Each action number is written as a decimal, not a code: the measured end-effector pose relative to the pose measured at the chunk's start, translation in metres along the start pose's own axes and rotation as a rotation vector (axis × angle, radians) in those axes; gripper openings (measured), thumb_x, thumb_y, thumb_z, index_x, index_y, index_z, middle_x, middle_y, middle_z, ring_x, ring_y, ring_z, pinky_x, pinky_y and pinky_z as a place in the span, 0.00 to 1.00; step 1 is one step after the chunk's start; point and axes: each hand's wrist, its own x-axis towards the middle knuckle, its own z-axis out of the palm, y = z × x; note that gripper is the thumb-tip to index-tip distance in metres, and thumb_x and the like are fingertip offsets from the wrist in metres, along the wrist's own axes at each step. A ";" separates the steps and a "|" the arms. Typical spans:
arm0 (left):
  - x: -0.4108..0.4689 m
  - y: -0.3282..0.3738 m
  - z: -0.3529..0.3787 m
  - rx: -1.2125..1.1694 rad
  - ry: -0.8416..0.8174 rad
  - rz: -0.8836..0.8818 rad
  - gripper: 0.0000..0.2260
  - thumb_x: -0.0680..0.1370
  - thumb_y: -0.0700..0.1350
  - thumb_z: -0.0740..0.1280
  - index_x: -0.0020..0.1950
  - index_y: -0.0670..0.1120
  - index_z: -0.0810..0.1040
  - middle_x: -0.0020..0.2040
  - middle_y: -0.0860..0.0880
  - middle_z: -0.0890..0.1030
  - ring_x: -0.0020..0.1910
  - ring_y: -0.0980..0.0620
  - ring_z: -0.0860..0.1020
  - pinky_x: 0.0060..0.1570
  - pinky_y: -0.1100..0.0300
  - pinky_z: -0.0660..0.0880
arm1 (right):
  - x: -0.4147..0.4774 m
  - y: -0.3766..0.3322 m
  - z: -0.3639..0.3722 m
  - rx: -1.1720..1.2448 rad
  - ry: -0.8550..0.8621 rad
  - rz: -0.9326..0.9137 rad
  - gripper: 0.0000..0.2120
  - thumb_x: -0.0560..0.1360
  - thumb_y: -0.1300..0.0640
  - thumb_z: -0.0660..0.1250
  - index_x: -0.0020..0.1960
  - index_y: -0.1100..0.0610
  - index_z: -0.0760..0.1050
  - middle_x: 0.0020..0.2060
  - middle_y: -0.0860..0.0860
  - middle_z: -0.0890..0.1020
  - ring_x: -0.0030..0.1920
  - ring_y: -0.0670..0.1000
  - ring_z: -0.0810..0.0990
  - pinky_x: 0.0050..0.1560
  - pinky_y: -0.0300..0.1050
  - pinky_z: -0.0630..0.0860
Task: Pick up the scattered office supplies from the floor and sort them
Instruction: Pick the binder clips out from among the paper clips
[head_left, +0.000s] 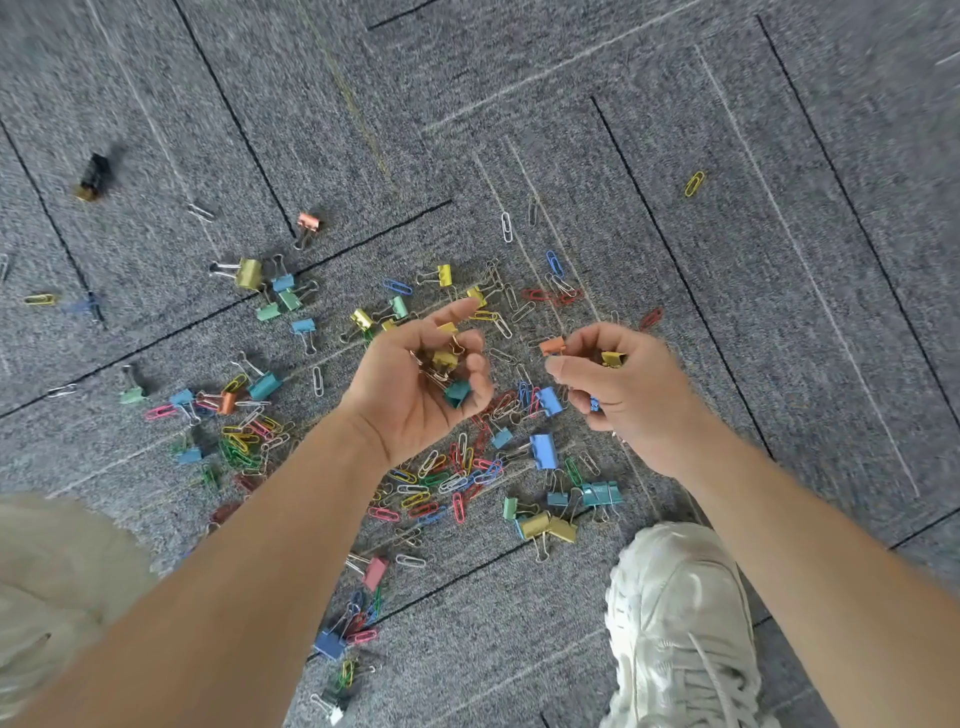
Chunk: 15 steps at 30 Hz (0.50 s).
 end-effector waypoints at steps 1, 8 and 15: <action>0.000 0.001 0.000 -0.073 0.018 -0.004 0.17 0.72 0.38 0.58 0.59 0.43 0.75 0.38 0.45 0.75 0.33 0.51 0.73 0.33 0.58 0.76 | 0.001 0.001 -0.001 0.012 0.014 0.010 0.08 0.74 0.65 0.72 0.41 0.57 0.75 0.29 0.53 0.73 0.27 0.49 0.68 0.25 0.37 0.58; -0.006 0.009 0.010 -0.118 0.174 -0.063 0.09 0.79 0.44 0.64 0.54 0.40 0.76 0.42 0.42 0.78 0.42 0.44 0.80 0.42 0.49 0.82 | 0.004 -0.003 -0.008 0.090 0.045 -0.003 0.08 0.74 0.65 0.72 0.42 0.57 0.74 0.33 0.55 0.75 0.26 0.48 0.70 0.25 0.36 0.60; 0.012 0.008 0.024 0.674 0.486 0.146 0.07 0.77 0.46 0.71 0.48 0.43 0.79 0.36 0.48 0.77 0.27 0.56 0.70 0.26 0.63 0.70 | 0.002 -0.002 -0.006 0.116 0.026 0.005 0.08 0.74 0.66 0.72 0.42 0.57 0.74 0.31 0.53 0.74 0.27 0.48 0.69 0.25 0.38 0.59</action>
